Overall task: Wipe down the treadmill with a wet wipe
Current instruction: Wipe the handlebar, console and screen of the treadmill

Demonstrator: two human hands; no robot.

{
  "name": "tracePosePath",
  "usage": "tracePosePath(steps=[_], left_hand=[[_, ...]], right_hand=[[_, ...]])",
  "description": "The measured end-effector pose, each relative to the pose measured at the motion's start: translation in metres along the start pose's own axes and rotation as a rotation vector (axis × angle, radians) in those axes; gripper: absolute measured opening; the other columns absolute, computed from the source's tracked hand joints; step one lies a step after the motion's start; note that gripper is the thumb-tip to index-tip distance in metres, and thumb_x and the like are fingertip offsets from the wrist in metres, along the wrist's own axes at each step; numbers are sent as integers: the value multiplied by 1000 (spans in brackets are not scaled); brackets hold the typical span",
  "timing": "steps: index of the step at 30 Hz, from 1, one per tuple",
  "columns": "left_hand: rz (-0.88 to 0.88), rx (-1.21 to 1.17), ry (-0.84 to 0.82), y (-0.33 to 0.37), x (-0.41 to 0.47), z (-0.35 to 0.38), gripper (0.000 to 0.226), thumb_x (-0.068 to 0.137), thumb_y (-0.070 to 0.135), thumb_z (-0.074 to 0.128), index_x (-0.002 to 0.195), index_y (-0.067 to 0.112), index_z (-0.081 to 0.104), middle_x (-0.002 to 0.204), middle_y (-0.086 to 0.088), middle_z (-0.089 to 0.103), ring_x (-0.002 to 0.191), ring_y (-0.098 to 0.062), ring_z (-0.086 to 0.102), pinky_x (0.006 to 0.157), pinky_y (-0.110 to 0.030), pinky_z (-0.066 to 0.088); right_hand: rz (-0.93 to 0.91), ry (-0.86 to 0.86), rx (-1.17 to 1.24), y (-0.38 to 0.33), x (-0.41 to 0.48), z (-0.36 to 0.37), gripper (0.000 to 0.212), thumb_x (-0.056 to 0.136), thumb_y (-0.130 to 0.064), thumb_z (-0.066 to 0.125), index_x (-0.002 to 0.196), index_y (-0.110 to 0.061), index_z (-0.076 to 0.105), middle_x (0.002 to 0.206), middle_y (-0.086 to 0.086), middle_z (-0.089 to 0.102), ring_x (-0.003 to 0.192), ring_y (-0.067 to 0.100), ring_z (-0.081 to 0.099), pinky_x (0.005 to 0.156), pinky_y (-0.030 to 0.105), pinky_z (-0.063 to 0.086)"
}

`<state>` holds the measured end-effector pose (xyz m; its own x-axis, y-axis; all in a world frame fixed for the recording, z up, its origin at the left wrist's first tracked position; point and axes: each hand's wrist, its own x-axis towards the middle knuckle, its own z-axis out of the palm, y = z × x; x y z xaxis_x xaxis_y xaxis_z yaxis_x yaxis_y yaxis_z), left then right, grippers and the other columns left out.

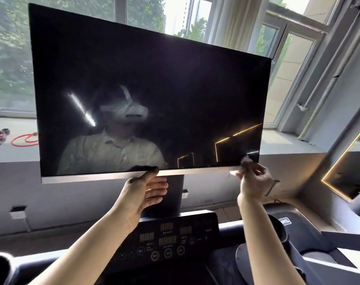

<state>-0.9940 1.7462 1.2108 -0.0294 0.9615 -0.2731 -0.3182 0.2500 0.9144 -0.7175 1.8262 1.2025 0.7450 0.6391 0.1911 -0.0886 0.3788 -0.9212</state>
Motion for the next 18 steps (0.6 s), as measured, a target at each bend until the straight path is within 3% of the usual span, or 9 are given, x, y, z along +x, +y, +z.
tracePosePath(steps=[2, 4, 6, 8, 12, 14, 18], left_hand=[[3, -12, 11, -1, -1, -1, 38, 98, 41, 62, 105, 6, 77, 96, -8, 80, 83, -18, 77, 73, -31, 53], [13, -22, 16, -2, -2, -3, 38, 97, 41, 64, 105, 6, 77, 96, -8, 80, 82, -17, 77, 73, -31, 53], [18, -27, 15, -2, -1, -5, 38, 97, 41, 64, 105, 6, 77, 96, -8, 80, 81, -17, 77, 73, -31, 53], [21, -29, 10, -2, 0, -5, 38, 96, 40, 64, 104, 6, 77, 96, -9, 80, 81, -17, 77, 74, -31, 53], [25, -30, 15, -2, 1, -7, 37, 94, 41, 66, 102, 6, 77, 96, -9, 80, 85, -19, 77, 78, -32, 54], [29, -27, 33, -1, 0, -12, 37, 94, 41, 68, 101, 7, 78, 97, -8, 80, 87, -20, 77, 81, -33, 54], [43, -48, 71, 2, -6, -33, 37, 93, 42, 69, 102, 7, 78, 99, -8, 80, 84, -18, 76, 80, -33, 53]], right_hand=[[74, 68, 45, -1, 3, -1, 22, 84, -16, 85, 86, -10, 64, 84, 21, 69, 58, 15, 63, 56, 30, 57], [108, 64, 79, 0, -17, 8, 17, 85, -11, 82, 85, -5, 66, 72, 13, 69, 55, 15, 61, 59, 35, 55], [105, -24, 74, 4, -53, 22, 12, 85, -11, 82, 81, -5, 73, 64, 6, 70, 54, 14, 62, 58, 34, 55], [86, -188, 44, 4, -97, 36, 12, 87, -13, 80, 76, -12, 76, 69, 5, 74, 62, 16, 66, 63, 33, 57], [104, -357, 31, -1, -128, 44, 7, 86, 1, 77, 81, -4, 75, 78, 8, 77, 75, 19, 73, 70, 32, 60], [132, -282, 7, -3, -105, 33, 3, 87, -3, 78, 87, -2, 75, 77, 5, 77, 71, 17, 71, 64, 31, 59], [83, -34, -4, 1, -63, 19, 16, 90, -13, 77, 87, 3, 75, 75, 15, 75, 64, 23, 71, 69, 51, 63]])
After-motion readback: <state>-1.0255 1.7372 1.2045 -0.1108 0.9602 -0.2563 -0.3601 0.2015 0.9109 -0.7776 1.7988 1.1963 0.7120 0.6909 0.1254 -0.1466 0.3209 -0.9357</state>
